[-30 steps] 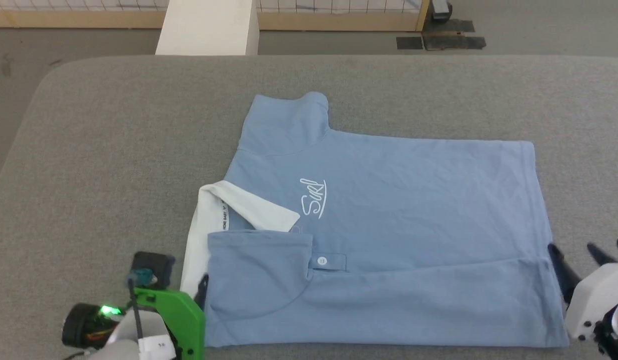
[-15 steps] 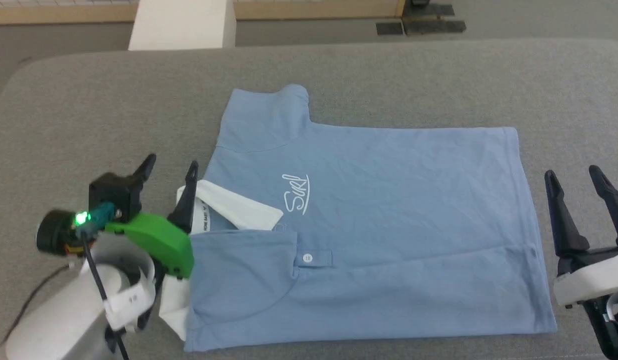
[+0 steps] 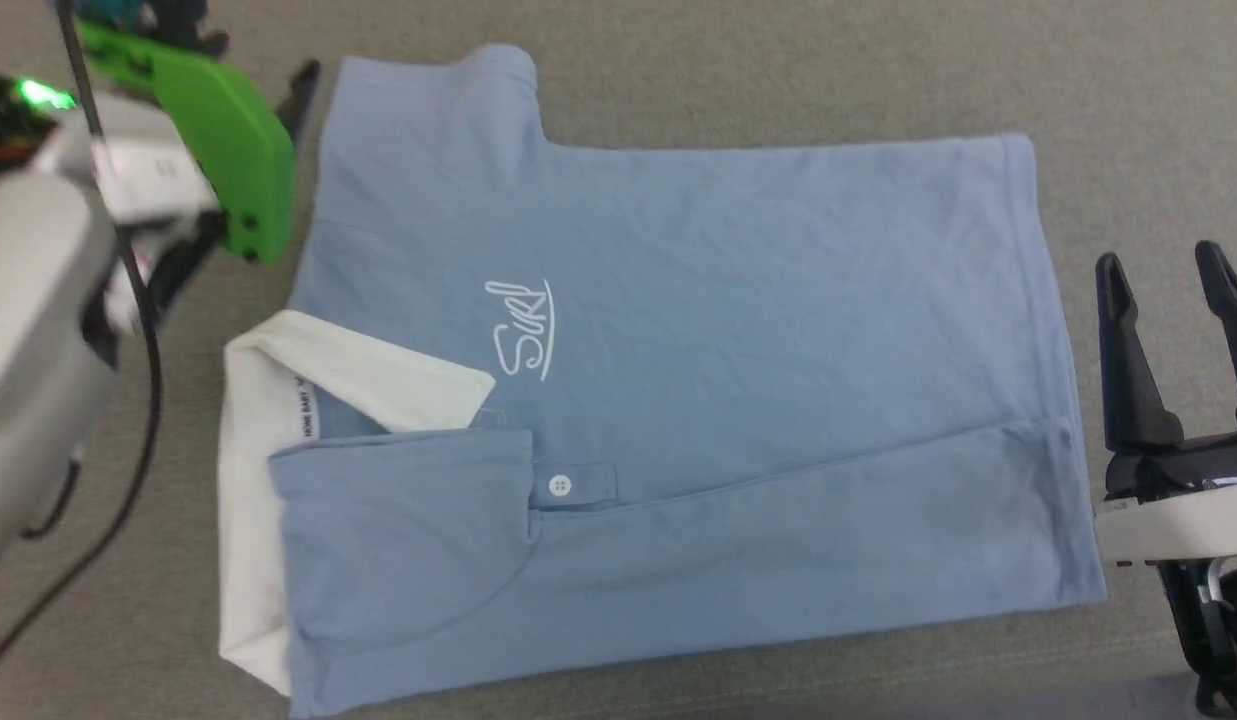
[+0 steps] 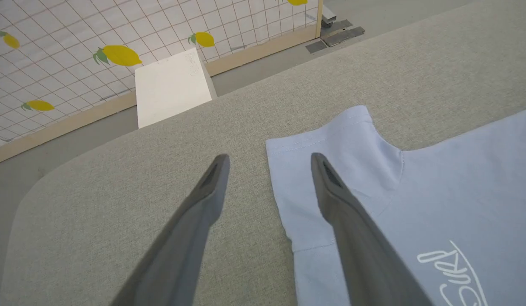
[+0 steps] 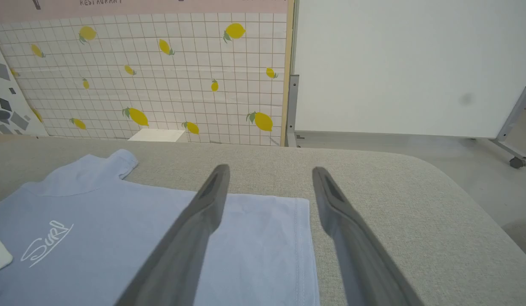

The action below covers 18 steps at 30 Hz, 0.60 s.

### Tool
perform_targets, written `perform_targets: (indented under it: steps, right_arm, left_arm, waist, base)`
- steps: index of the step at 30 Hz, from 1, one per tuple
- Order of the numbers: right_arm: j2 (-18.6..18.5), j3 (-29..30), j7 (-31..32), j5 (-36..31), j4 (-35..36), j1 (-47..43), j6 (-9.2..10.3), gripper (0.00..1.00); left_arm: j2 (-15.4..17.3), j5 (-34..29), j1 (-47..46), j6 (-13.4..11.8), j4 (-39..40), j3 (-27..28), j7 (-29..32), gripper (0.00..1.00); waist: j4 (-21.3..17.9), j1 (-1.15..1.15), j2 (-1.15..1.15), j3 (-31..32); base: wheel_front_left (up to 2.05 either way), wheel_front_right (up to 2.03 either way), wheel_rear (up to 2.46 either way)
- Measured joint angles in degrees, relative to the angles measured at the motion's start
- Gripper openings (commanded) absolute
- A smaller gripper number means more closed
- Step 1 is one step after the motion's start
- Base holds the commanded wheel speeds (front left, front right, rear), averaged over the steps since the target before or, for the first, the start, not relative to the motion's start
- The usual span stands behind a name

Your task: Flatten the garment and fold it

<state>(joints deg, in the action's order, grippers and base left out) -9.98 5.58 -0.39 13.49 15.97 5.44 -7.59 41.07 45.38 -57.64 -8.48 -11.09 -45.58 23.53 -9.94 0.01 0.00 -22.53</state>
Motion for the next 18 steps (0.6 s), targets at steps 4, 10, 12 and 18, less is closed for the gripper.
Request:
perform_targets:
  steps: [4, 10, 12, 18]
  right_arm:
    - [1.16, -0.47, -0.43, -0.36, 0.62, 1.54, 0.00, 1.00]
    - [2.76, -1.65, -1.70, -0.37, 0.25, 3.61, 0.00, 1.00]
    - [3.55, -2.07, -2.25, -0.37, -0.18, 4.20, 0.00, 1.00]
    - [5.00, -3.00, -3.77, -0.37, -2.00, 5.17, 0.00, 1.00]
  left_arm:
    - [-0.51, 2.35, -7.84, 2.72, -5.68, 0.57, 7.71, 1.00]
    - [-0.11, 6.08, -15.95, 7.27, -10.67, -0.04, 21.30, 1.00]
    - [0.79, 6.65, -17.63, 8.02, -11.16, -0.51, 25.33, 1.00]
    - [4.26, 6.51, -19.31, 9.50, -12.34, -1.68, 29.88, 1.00]
  waist:
    - [-1.94, 0.00, 0.00, -3.87]
    - [-5.23, 0.00, 0.00, -8.66]
    - [-6.42, 0.00, 0.00, -10.15]
    - [-9.56, 0.00, 0.00, -13.36]
  base:
    - [0.00, 0.00, 0.00]
    - [0.00, 0.00, 0.00]
    - [0.00, 0.00, 0.00]
    - [0.00, 0.00, 0.00]
